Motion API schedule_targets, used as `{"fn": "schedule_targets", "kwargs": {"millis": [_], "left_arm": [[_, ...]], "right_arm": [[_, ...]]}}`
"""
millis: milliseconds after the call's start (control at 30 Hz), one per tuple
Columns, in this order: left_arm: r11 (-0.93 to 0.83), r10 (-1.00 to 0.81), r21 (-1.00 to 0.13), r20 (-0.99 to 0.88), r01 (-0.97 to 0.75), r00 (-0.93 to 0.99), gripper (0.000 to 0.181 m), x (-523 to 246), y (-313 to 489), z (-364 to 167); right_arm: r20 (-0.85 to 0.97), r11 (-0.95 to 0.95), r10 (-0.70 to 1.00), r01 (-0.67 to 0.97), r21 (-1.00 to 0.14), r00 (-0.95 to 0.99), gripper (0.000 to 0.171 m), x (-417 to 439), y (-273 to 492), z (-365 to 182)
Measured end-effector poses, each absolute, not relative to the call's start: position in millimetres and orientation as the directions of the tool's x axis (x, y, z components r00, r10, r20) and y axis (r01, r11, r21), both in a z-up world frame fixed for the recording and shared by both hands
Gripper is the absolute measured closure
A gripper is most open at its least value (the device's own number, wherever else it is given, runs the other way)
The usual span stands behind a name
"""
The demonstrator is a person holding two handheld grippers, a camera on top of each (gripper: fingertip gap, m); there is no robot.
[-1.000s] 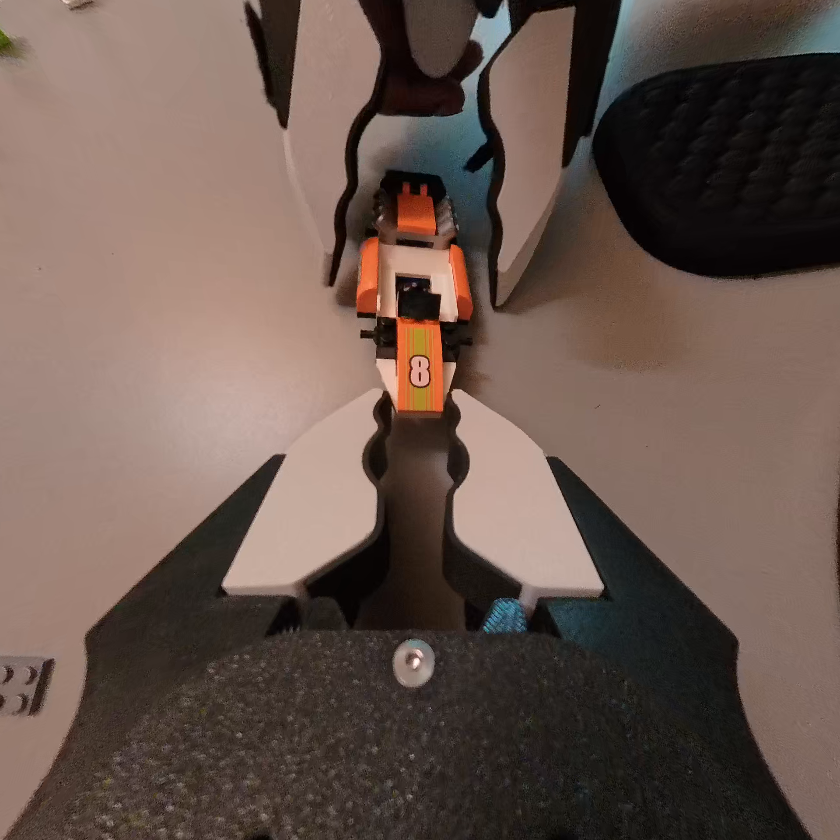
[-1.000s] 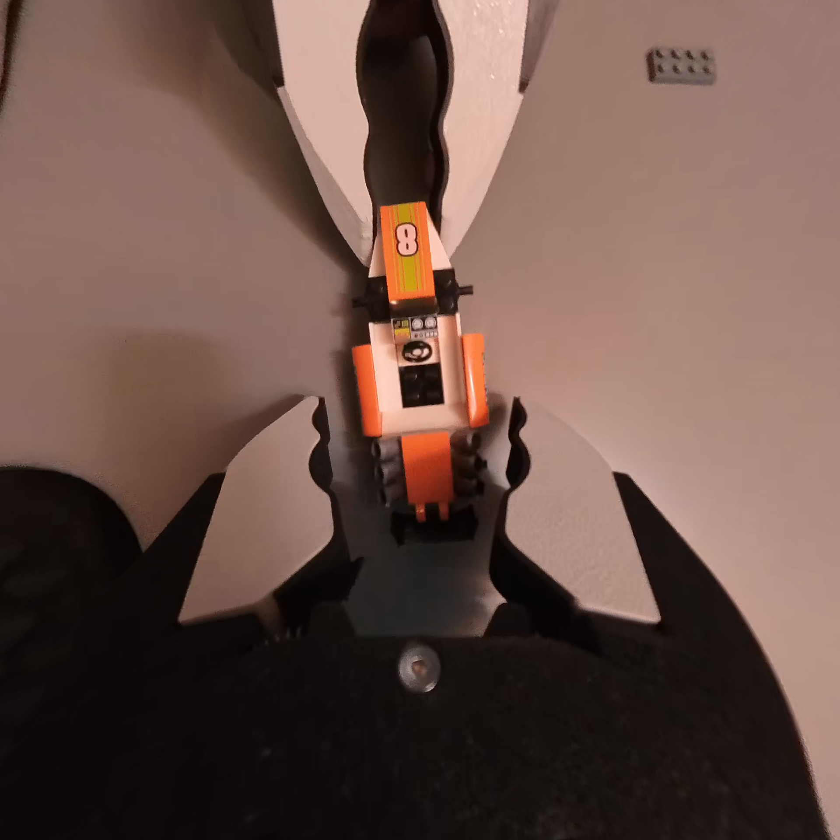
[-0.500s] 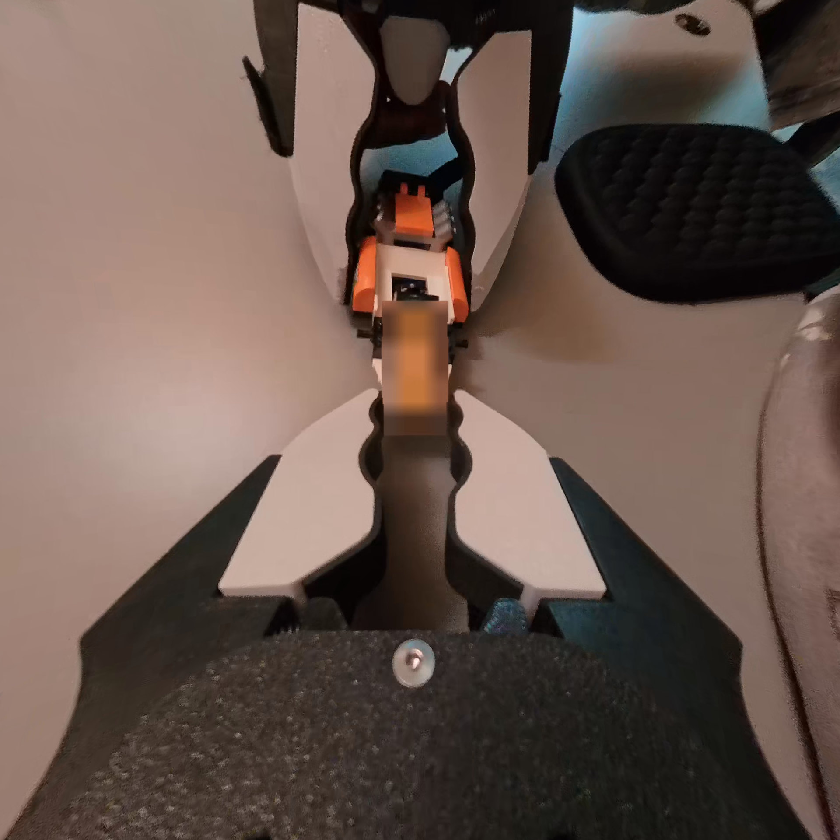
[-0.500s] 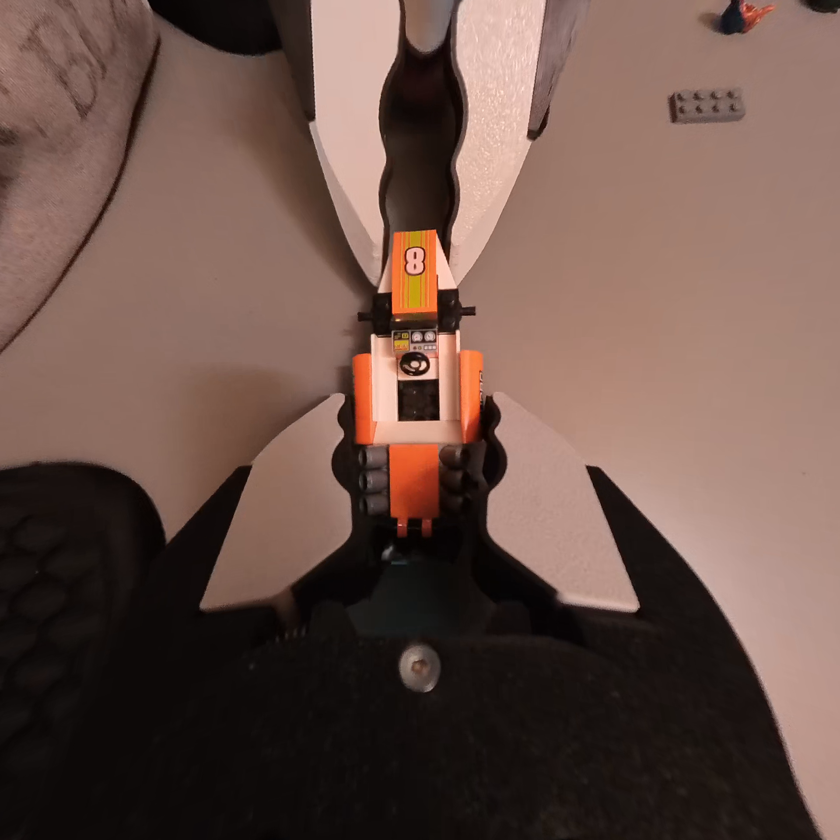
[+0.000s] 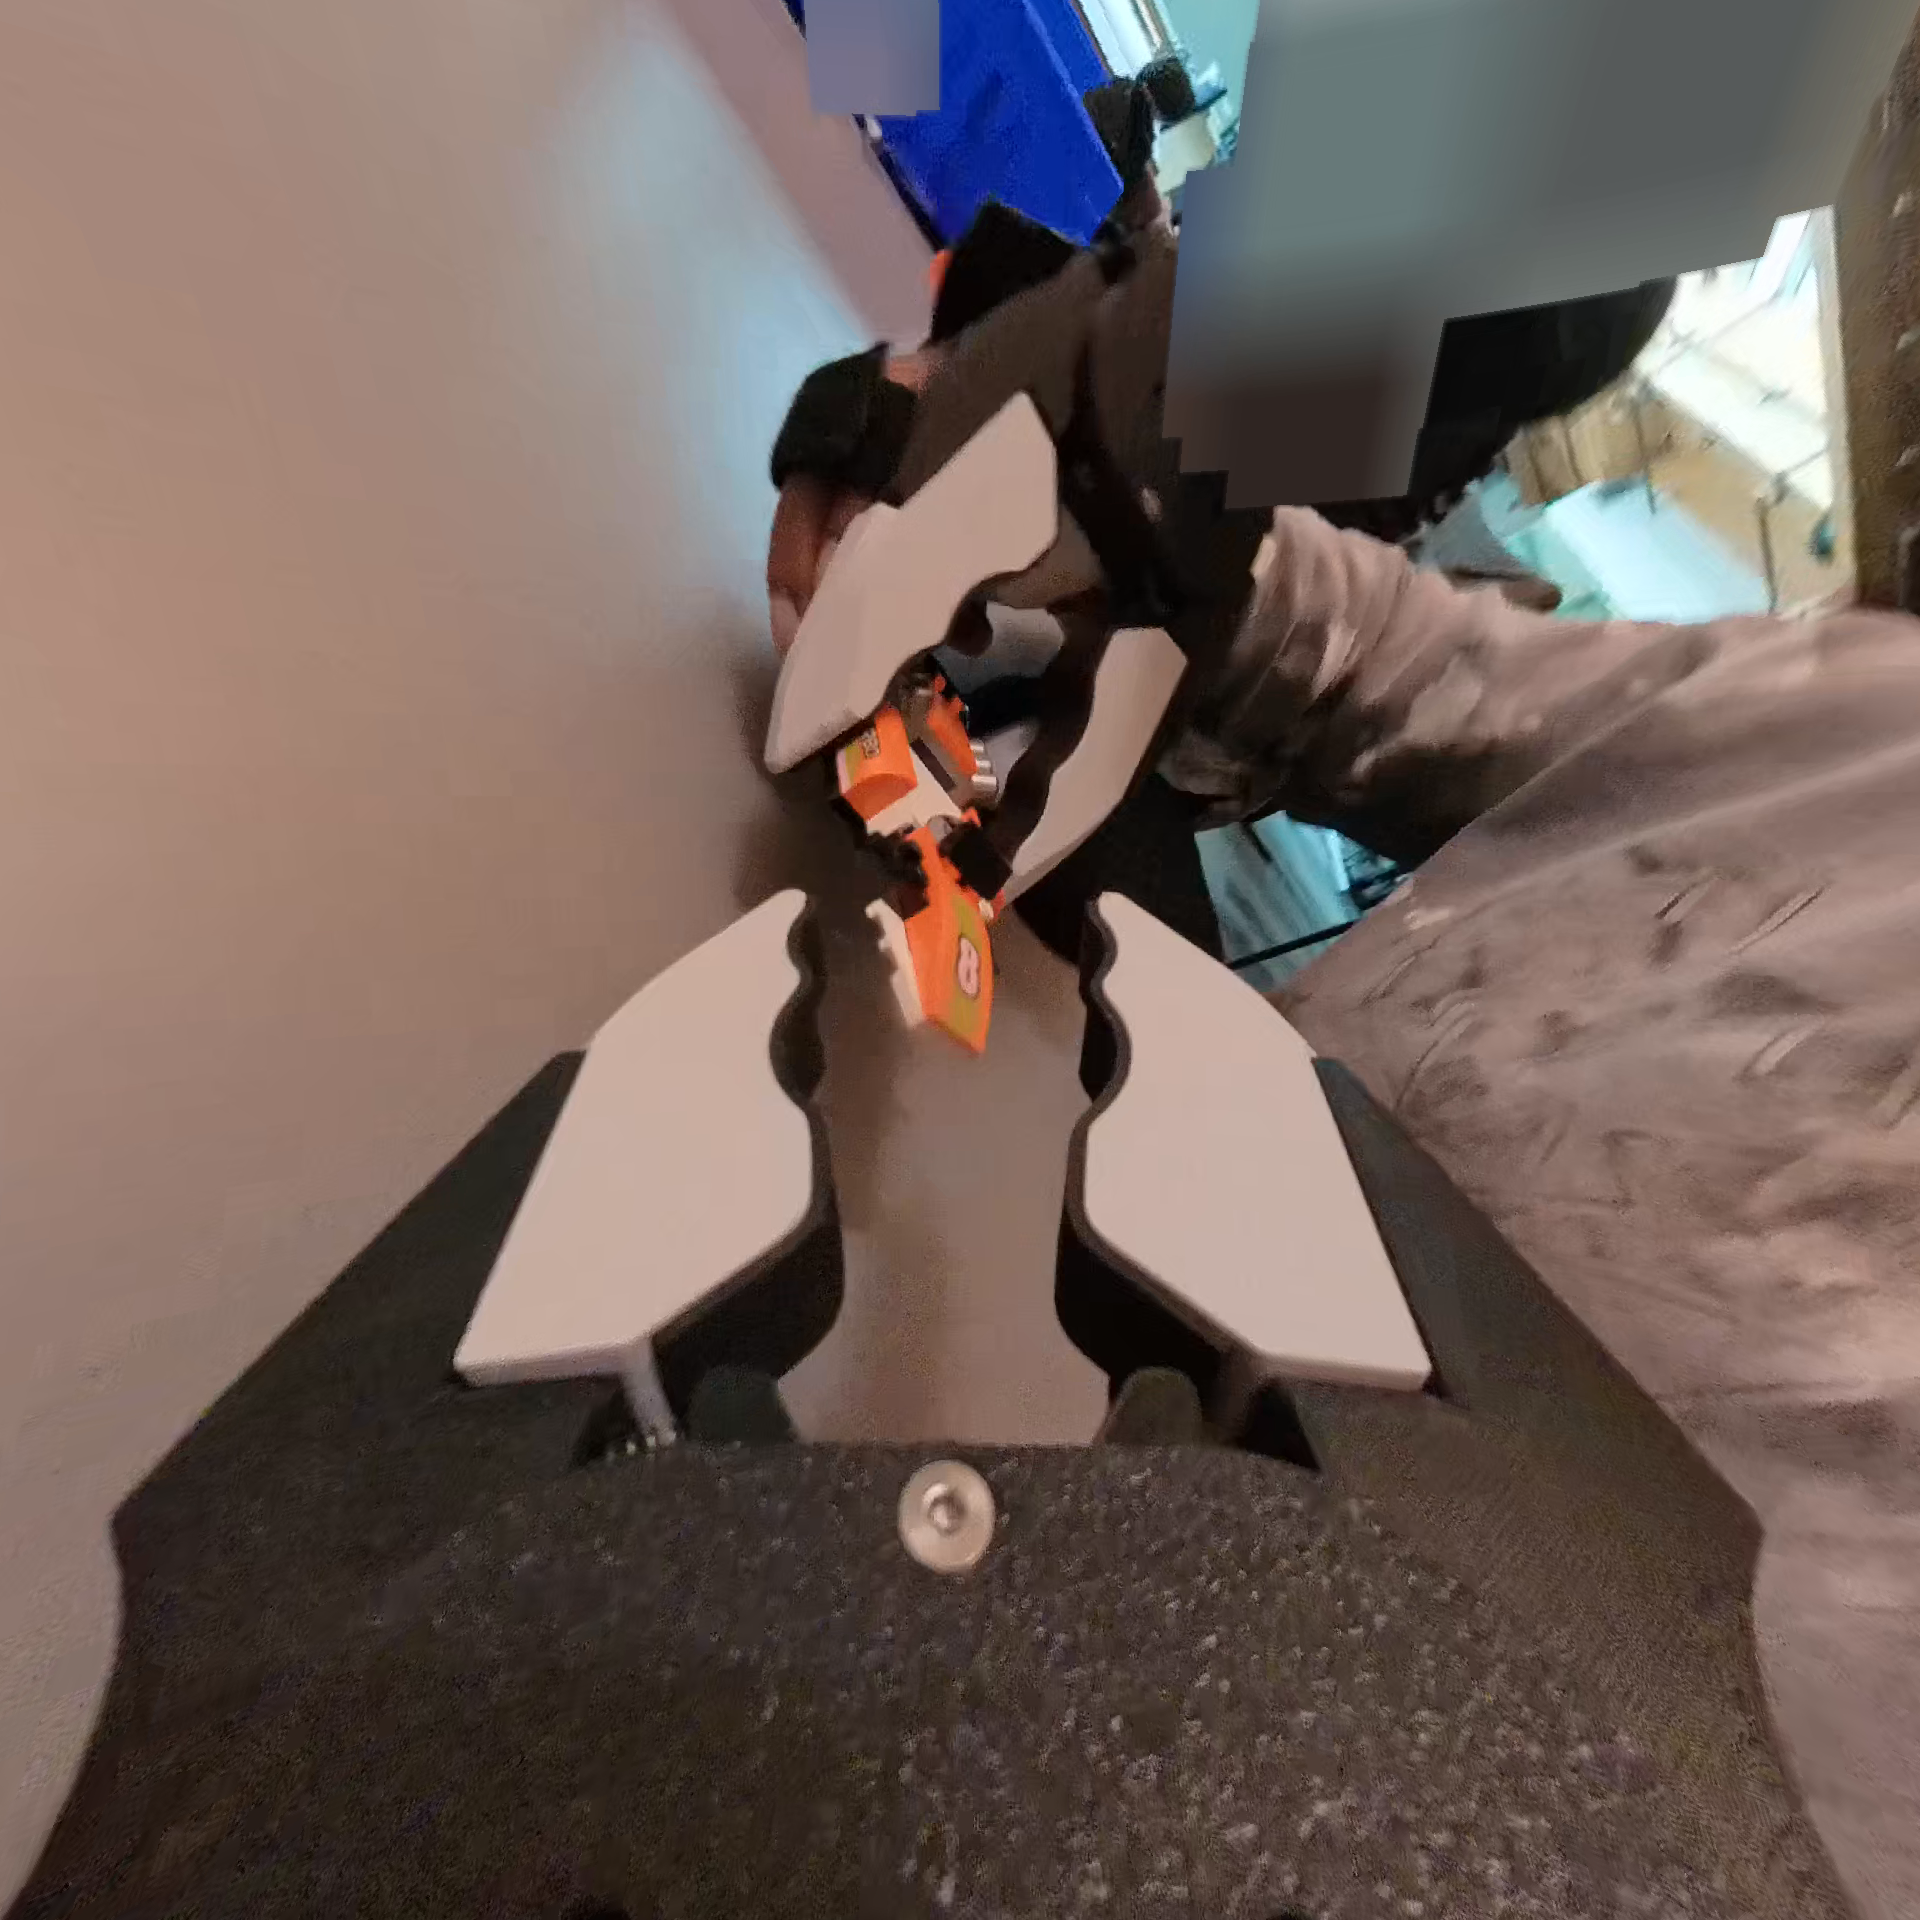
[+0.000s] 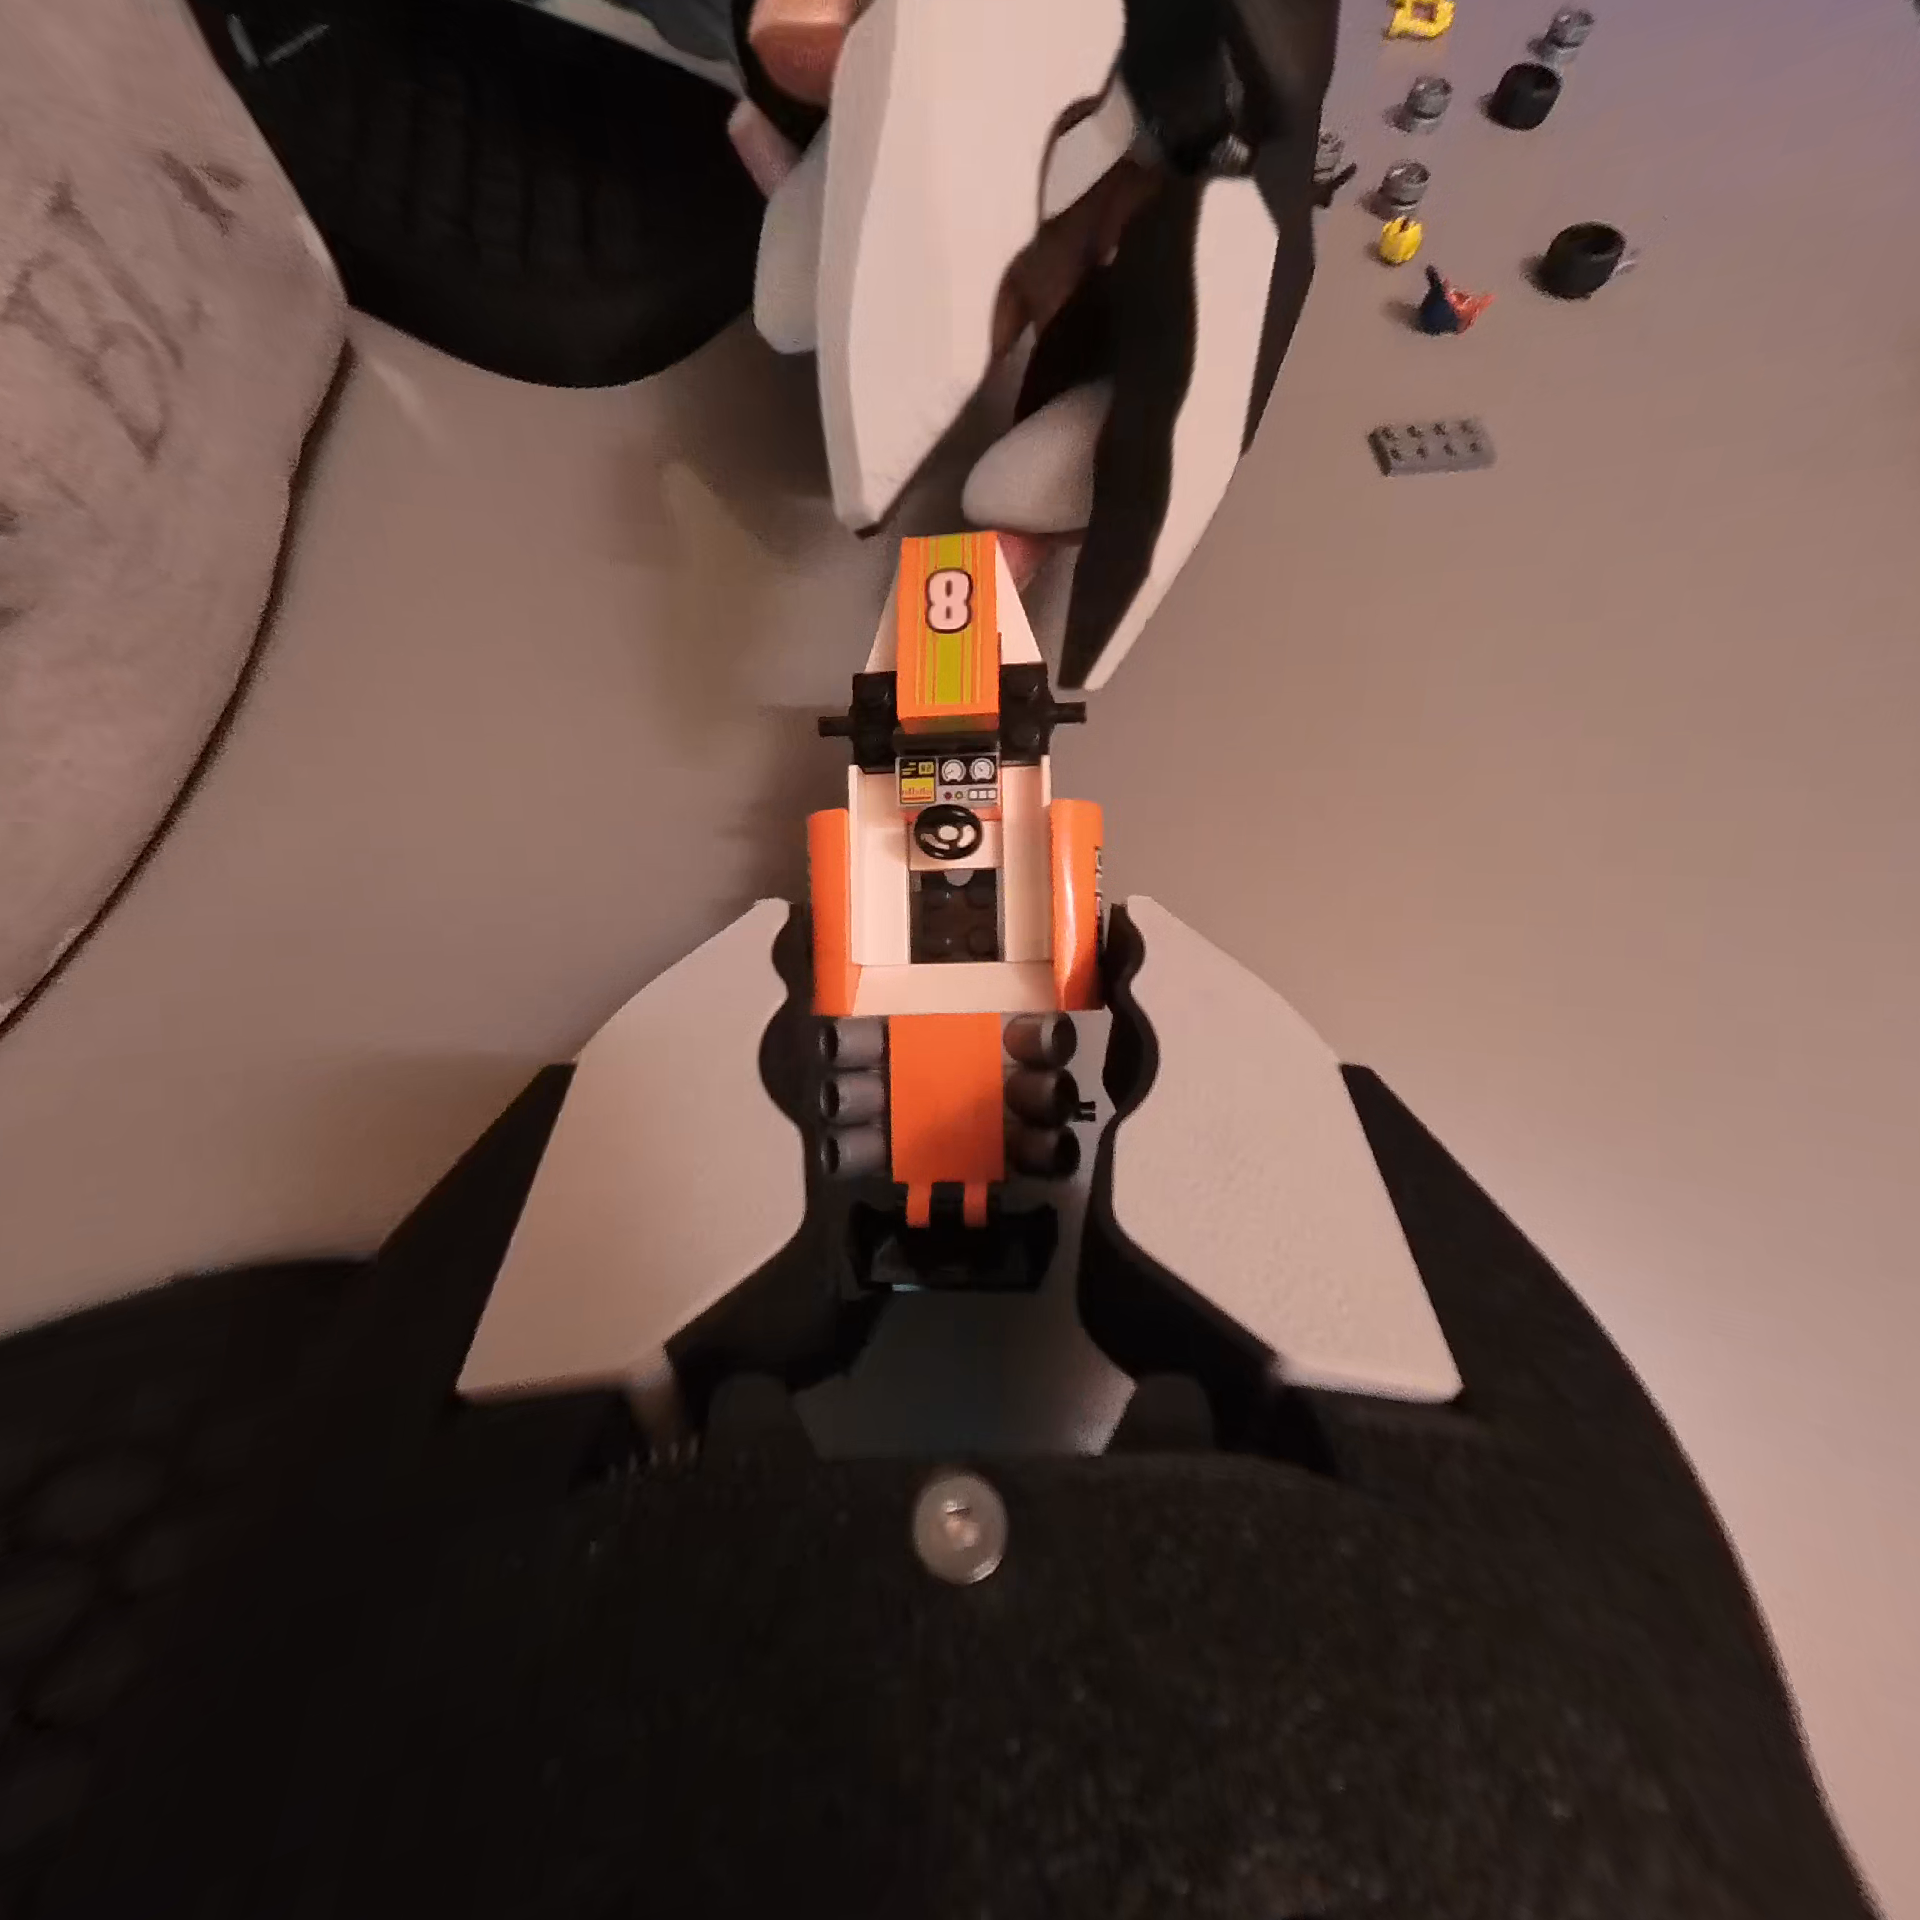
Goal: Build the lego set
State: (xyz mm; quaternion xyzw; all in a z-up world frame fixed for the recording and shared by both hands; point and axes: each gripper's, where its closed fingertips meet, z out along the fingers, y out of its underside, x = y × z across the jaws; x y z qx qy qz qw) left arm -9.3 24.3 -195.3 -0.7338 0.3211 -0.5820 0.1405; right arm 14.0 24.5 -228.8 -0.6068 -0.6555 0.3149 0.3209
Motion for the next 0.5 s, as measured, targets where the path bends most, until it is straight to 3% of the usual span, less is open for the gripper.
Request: {"fn": "schedule_targets", "kwargs": {"millis": [233,500], "left_arm": [[-0.828,-0.531,-0.464,0.829,-0.317,0.174,0.137,-0.9,13.7,-201.7],[-0.830,-0.542,-0.476,0.811,-0.290,0.220,0.144,6.3,16.9,-206.7]], "right_arm": [[0.168,0.114,0.985,0.608,-0.786,0.033,0.117,3.8,23.0,-223.4],[0.227,0.144,0.973,0.633,-0.761,0.051,0.117,2.3,27.0,-228.4]]}}
